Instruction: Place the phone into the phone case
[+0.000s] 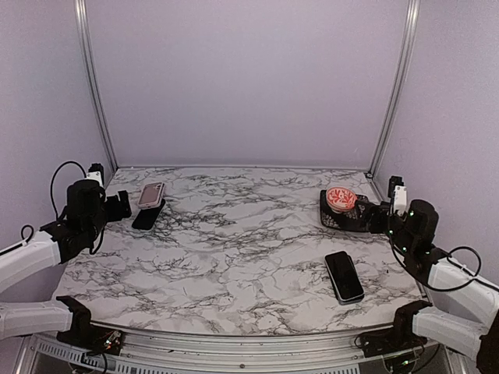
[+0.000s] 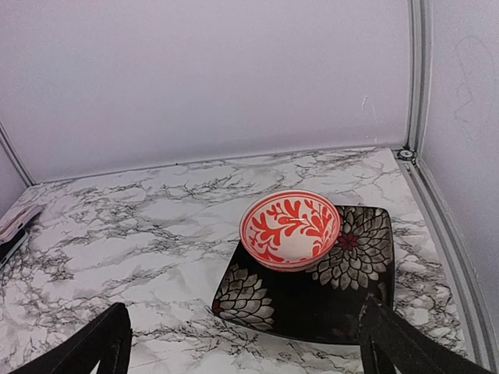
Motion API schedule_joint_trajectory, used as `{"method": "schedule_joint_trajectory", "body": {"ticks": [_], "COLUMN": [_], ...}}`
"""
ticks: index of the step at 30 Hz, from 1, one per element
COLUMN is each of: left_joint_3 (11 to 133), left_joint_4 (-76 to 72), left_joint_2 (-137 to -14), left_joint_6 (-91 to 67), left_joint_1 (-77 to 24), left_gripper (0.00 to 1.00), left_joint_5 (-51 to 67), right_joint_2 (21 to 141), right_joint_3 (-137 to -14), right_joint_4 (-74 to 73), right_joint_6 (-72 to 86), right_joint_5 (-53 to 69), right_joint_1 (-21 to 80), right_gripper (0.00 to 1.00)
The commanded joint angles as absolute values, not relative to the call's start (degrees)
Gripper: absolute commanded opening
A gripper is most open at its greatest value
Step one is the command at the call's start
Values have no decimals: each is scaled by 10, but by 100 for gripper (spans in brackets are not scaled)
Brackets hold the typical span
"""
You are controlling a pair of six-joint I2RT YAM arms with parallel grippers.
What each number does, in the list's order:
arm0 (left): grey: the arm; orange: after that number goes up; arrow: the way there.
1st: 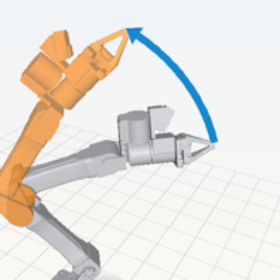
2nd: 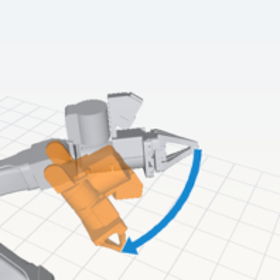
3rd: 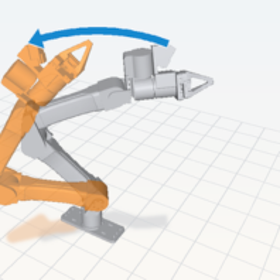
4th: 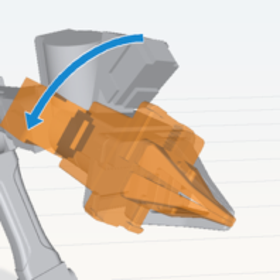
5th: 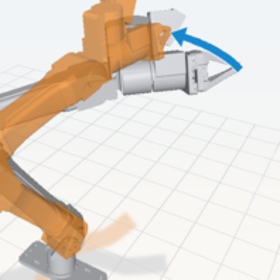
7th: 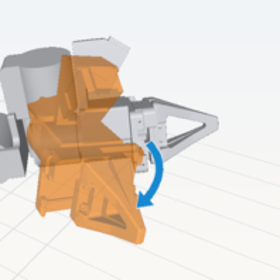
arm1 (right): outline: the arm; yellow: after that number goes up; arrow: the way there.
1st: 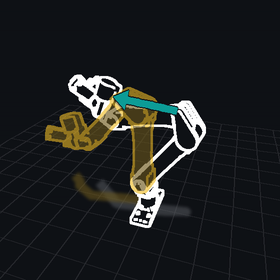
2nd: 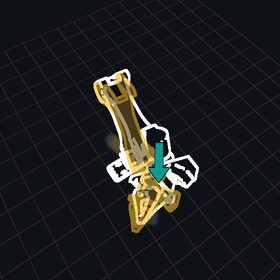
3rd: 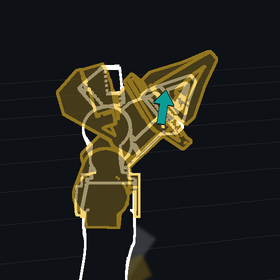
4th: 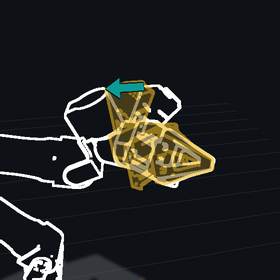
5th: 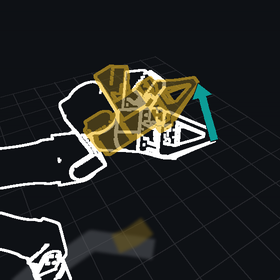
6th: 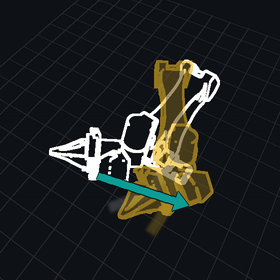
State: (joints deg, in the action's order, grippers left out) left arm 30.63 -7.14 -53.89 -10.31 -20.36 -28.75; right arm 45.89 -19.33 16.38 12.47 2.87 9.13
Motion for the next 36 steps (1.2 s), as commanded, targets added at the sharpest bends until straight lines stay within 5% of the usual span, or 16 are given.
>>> {"method": "schedule_joint_trajectory", "body": {"ticks": [1, 9, 16, 19, 24, 36], "left_joint_3": [328, 402, 658, 764, 886, 931], "left_joint_4": [-59, -64, 93, 170, 256, 266], "left_joint_2": [-545, -588, -821, -933, -1071, -1183], "left_joint_6": [-113, -102, -81, -89, -93, -152], "left_joint_1": [-202, -204, -206, -202, -187, -153], "left_gripper": [99, 98, 94, 84, 53, 36], "left_joint_5": [-288, -192, -128, -131, -107, -154], "right_joint_2": [439, 401, 409, 455, 517, 530], "right_joint_3": [-188, -180, -214, -273, -336, -330], "right_joint_4": [198, 214, 278, 226, 161, 158], "right_joint_6": [138, 223, 176, 150, 128, 113], "right_joint_5": [14, -70, 84, 144, 188, 158], "right_joint_1": [88, 88, 88, 89, 97, 138], "right_gripper": [99, 99, 98, 91, 80, 79]}}
